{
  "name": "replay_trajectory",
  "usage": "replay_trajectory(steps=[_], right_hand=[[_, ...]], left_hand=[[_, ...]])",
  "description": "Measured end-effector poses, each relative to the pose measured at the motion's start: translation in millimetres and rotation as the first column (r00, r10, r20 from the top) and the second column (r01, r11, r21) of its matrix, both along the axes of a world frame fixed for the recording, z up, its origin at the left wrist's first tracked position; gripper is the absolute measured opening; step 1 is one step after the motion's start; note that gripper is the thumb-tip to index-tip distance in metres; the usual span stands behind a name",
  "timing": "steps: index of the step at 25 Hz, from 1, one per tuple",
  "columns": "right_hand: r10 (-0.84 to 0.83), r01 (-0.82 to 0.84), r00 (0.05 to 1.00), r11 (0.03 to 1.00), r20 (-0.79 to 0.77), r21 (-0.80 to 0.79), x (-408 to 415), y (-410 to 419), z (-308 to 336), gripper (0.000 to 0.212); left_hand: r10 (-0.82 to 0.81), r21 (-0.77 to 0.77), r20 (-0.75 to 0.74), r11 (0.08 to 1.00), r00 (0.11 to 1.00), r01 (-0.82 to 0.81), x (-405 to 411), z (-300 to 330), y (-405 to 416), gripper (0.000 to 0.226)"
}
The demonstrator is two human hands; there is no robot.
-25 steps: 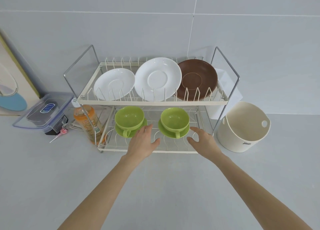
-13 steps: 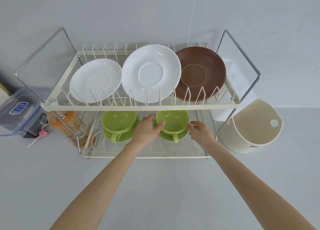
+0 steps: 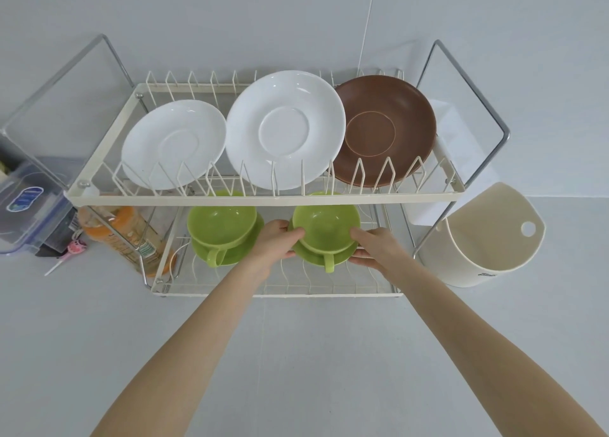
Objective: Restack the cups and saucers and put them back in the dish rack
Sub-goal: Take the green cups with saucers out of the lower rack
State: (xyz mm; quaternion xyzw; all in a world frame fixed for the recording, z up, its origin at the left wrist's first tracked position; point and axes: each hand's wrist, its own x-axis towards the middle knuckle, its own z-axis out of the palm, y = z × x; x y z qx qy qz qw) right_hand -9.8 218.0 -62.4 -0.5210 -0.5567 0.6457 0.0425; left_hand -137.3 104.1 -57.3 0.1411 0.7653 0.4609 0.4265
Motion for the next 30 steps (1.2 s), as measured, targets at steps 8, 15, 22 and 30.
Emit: replay_trajectory(steps=[8,15,22,30], right_hand=[[0.056,-0.055,0.995,0.998,-0.079,0.004,37.9,-33.3,23.0,0.028],[0.096,-0.096,0.993,0.995,-0.064,0.002,104.0,-76.2,12.6,0.035],[0.076,-0.076,0.997,0.997,0.006,-0.025,144.7,-93.2,-16.2,0.036],[0.045,-0.043,0.993,0.999,0.111,-0.016,156.5,-89.8,-39.4,0.026]], left_hand=[[0.032,0.118,0.038,0.992,0.999,-0.036,29.9,22.1,-40.7,0.009],[-0.009,0.087,0.055,0.996,0.998,0.004,87.6,6.7,-86.5,0.042],[-0.039,0.035,0.086,0.999,0.996,0.036,125.6,-18.5,-101.3,0.040],[-0.097,-0.051,0.112,0.993,0.989,0.103,141.1,-49.6,-93.9,0.040]])
